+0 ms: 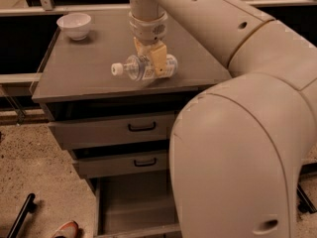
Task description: Place blue plastic bottle into bottom drawer
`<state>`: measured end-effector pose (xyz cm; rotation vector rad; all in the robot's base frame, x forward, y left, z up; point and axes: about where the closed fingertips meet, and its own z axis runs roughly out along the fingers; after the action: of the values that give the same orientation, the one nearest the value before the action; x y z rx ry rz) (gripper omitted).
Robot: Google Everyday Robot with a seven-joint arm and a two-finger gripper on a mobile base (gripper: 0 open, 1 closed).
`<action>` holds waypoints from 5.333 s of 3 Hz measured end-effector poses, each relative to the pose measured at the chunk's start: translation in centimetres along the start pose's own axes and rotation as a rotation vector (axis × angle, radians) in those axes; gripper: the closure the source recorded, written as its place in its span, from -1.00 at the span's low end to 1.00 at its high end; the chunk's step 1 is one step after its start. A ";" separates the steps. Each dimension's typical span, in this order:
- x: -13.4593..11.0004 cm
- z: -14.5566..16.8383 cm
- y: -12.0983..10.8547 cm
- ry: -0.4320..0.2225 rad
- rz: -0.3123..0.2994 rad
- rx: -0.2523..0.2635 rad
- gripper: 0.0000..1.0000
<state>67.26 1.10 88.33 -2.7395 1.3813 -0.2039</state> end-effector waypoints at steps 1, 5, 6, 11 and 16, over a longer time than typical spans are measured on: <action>-3.0 1.8 6.3 -0.192 0.215 -0.060 1.00; -6.9 9.4 13.8 -0.374 0.382 -0.113 1.00; -9.9 14.9 17.9 -0.472 0.414 -0.104 1.00; -9.1 28.3 25.4 -0.283 0.521 0.019 1.00; -12.4 45.3 21.2 -0.463 0.359 0.233 1.00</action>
Offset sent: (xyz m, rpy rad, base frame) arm -0.1885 -0.0246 -0.1091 0.2505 0.4300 -0.3906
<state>49.75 -1.53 39.95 -2.1226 1.5504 0.2571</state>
